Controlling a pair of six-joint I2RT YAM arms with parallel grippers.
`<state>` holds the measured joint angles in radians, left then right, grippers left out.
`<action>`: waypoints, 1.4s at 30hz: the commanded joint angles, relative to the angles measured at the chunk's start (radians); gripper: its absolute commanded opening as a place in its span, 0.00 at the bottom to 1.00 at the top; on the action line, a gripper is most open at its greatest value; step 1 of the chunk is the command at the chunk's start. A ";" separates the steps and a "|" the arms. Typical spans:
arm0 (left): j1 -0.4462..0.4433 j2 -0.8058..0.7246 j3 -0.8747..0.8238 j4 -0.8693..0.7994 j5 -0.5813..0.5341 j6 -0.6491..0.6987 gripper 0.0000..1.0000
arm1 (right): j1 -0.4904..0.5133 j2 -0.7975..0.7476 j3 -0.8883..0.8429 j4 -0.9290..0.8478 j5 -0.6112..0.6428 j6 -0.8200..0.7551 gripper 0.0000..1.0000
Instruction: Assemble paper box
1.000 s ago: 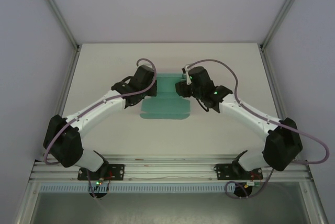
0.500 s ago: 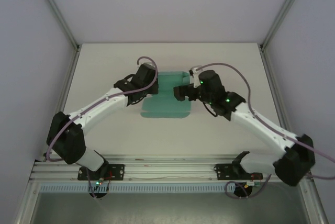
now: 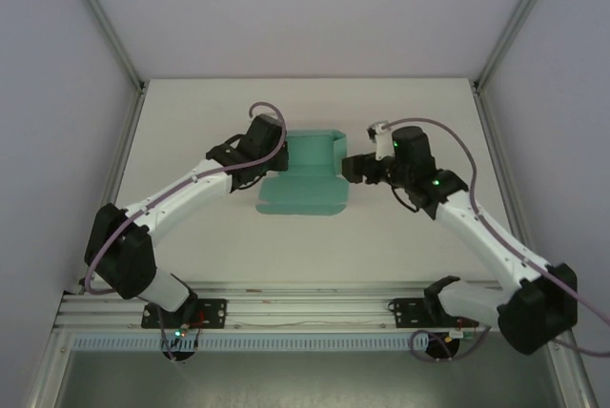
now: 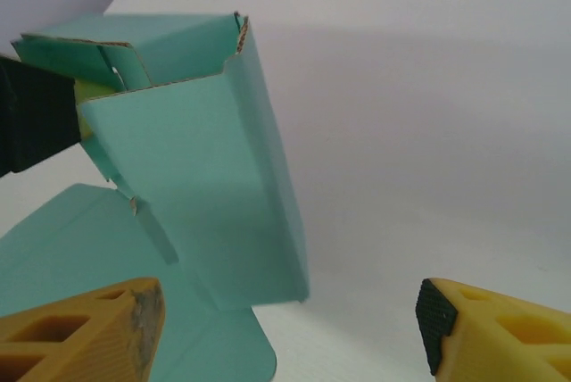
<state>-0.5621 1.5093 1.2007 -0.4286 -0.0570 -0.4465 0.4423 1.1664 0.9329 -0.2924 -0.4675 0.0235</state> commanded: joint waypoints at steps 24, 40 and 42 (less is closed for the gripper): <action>-0.045 0.034 0.049 0.015 -0.055 0.002 0.00 | 0.114 0.365 0.205 0.173 0.434 0.161 0.34; -0.061 0.011 0.084 -0.030 -0.169 -0.078 0.00 | 0.133 0.465 0.317 -0.174 1.078 0.346 0.00; -0.059 0.013 0.095 -0.057 -0.203 -0.090 0.00 | 0.133 0.494 0.351 -0.254 1.139 0.335 0.00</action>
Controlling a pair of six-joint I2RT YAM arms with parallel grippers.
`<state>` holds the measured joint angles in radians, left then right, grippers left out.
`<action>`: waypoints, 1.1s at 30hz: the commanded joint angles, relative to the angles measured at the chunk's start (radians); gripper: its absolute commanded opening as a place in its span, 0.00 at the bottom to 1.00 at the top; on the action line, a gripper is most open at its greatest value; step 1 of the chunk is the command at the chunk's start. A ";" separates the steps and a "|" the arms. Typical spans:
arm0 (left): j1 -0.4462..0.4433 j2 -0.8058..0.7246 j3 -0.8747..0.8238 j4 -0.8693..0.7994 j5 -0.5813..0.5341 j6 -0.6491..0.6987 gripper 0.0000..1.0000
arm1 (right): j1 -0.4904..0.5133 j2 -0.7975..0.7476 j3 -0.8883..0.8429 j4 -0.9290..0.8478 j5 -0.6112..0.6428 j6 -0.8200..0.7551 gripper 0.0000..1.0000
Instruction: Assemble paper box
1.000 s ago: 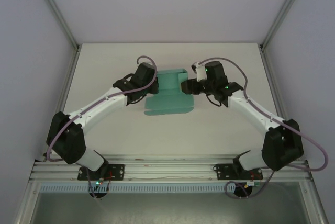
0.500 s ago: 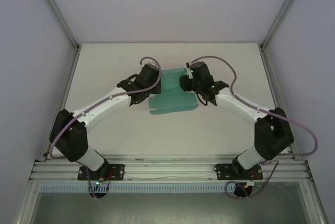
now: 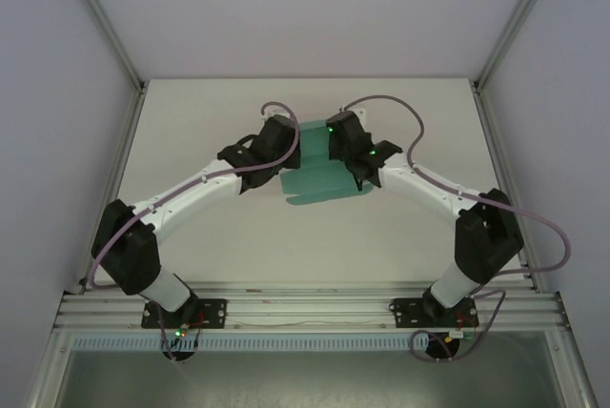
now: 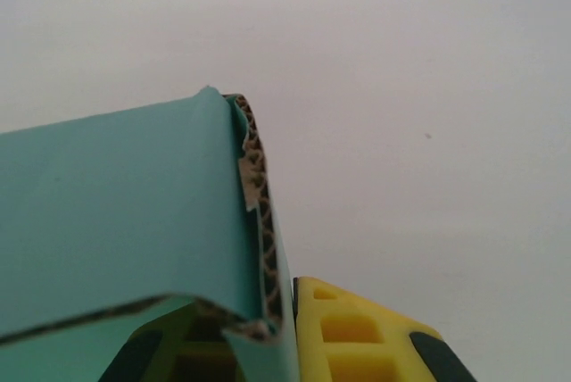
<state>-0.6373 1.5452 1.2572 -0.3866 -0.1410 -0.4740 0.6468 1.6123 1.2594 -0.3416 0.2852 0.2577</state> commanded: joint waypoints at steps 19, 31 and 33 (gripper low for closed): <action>0.024 0.004 0.058 -0.112 -0.098 -0.073 0.00 | -0.068 0.071 0.019 -0.119 0.486 -0.061 0.00; 0.016 0.013 0.033 -0.061 0.006 -0.056 0.00 | -0.152 -0.138 -0.316 0.627 -0.547 -0.046 0.21; 0.016 0.015 0.029 -0.063 0.007 -0.057 0.00 | -0.152 -0.150 -0.319 0.611 -0.549 -0.051 0.37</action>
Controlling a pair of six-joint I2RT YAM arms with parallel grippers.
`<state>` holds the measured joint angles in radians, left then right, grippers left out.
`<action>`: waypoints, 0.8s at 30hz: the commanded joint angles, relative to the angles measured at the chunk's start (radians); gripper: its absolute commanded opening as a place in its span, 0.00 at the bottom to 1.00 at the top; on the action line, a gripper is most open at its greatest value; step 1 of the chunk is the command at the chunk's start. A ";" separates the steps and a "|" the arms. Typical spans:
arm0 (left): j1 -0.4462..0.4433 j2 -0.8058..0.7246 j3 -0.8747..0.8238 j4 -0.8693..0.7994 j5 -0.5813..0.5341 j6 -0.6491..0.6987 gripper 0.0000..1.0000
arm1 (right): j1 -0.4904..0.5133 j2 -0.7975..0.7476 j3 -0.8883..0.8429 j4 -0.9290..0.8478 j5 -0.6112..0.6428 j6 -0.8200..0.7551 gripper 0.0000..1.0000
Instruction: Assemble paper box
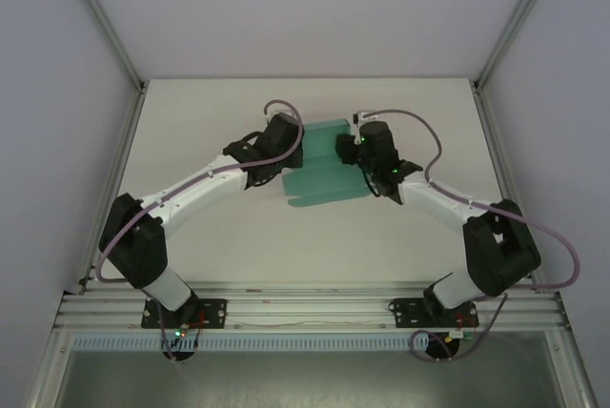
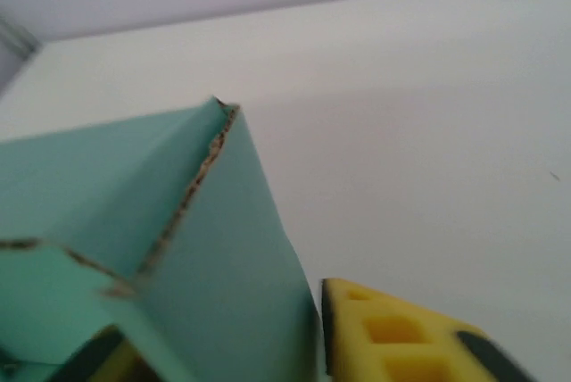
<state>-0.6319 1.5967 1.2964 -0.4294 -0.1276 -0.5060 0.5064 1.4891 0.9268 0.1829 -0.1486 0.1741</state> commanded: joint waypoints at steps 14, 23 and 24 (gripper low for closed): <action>0.017 -0.026 0.001 -0.048 -0.006 0.099 0.00 | -0.009 -0.332 -0.074 -0.174 -0.046 0.001 1.00; 0.017 0.071 0.087 -0.397 0.276 0.539 0.00 | -0.042 -0.627 -0.044 -0.668 0.228 0.180 1.00; 0.014 0.083 0.092 -0.437 0.313 0.578 0.00 | -0.045 -0.636 -0.038 -0.717 0.227 0.176 1.00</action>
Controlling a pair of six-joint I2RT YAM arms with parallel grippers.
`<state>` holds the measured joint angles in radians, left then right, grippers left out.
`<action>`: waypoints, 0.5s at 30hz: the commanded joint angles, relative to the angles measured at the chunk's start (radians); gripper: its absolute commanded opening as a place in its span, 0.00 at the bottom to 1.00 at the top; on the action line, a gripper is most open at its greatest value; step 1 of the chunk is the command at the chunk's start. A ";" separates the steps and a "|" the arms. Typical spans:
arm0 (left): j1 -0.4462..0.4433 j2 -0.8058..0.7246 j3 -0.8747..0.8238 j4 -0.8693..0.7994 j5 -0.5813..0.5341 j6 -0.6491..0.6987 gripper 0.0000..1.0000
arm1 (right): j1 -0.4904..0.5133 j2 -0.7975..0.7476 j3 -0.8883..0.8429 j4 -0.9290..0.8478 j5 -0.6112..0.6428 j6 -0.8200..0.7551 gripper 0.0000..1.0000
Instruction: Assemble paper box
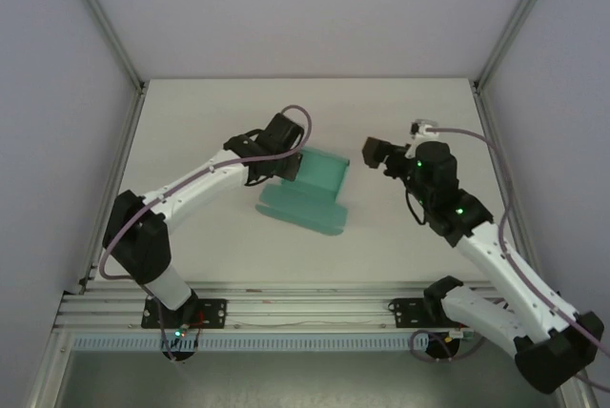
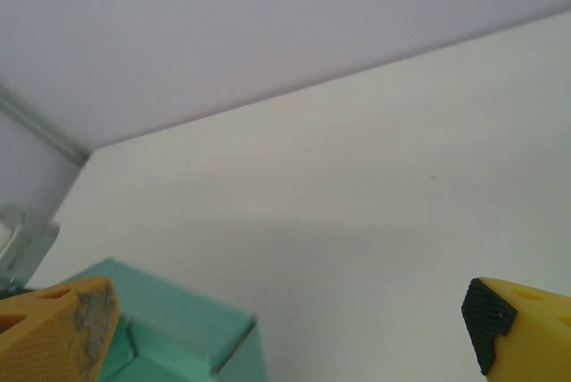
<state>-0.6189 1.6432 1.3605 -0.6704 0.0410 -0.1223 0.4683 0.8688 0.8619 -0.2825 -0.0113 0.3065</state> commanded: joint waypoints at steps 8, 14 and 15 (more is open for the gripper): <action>-0.065 0.216 0.111 -0.350 0.020 0.271 0.00 | -0.022 -0.034 0.008 -0.400 0.137 0.033 1.00; -0.084 0.398 0.180 -0.348 -0.178 0.185 0.00 | -0.041 -0.050 -0.019 -0.383 0.158 0.022 1.00; -0.091 0.433 0.185 -0.343 -0.228 0.173 0.00 | -0.044 -0.053 -0.024 -0.380 0.162 0.022 1.00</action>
<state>-0.6971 2.0048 1.5196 -0.9699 -0.0006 0.0856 0.4339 0.8349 0.8536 -0.6369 0.1028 0.3290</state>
